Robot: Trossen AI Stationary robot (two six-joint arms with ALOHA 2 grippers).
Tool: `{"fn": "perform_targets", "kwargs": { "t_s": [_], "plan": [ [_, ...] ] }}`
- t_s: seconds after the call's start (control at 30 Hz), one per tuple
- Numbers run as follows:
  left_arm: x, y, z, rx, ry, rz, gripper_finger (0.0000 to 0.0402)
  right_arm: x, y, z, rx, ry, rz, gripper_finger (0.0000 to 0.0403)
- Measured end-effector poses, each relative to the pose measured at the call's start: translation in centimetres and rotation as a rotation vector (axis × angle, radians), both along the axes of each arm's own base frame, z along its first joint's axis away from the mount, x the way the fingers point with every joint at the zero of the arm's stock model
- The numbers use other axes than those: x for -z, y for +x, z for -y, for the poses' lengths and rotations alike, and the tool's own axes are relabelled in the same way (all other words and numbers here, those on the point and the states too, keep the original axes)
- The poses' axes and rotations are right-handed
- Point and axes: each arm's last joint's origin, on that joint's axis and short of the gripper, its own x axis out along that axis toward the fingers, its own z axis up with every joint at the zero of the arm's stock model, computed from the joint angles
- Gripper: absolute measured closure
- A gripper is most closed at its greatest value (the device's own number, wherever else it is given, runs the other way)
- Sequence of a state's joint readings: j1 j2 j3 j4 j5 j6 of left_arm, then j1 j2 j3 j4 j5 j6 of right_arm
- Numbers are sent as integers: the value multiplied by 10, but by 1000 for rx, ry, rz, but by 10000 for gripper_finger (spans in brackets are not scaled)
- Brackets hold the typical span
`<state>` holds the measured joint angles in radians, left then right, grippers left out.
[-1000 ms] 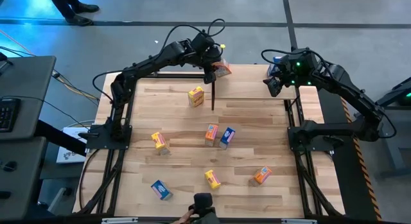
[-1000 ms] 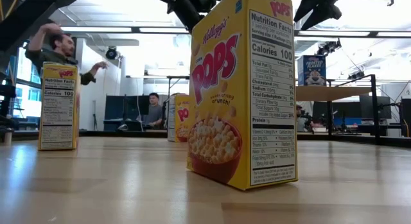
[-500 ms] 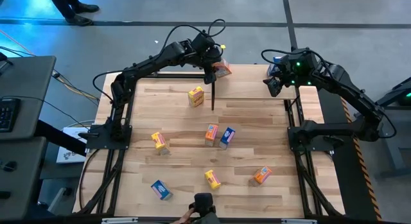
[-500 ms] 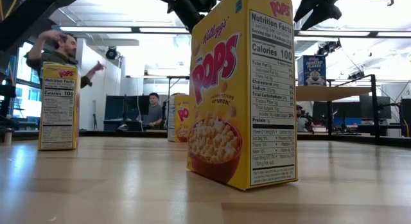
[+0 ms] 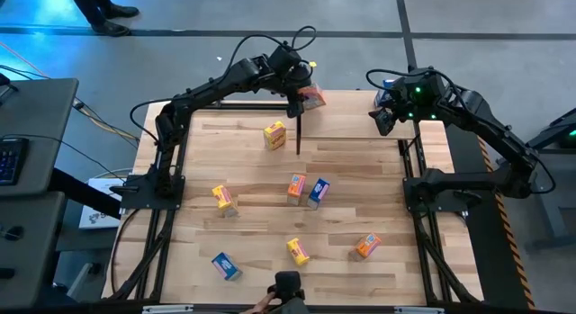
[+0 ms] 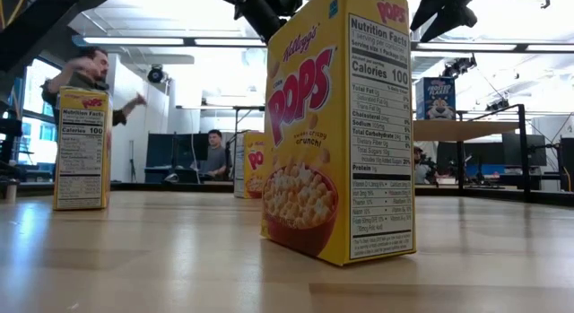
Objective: Stack cereal on shelf
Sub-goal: Put the top orange cereal box on the shelf
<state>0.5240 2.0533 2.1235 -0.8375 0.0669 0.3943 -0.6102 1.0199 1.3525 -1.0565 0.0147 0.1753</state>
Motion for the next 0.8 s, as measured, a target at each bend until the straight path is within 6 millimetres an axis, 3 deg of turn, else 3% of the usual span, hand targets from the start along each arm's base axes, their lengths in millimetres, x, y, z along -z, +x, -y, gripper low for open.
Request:
{"fn": "perform_targets", "kwargs": {
  "t_s": [0.8],
  "plan": [
    [-1,-2,-5,-39,-23,20,219,0,0,0,0,0,0,163]
  ]
}}
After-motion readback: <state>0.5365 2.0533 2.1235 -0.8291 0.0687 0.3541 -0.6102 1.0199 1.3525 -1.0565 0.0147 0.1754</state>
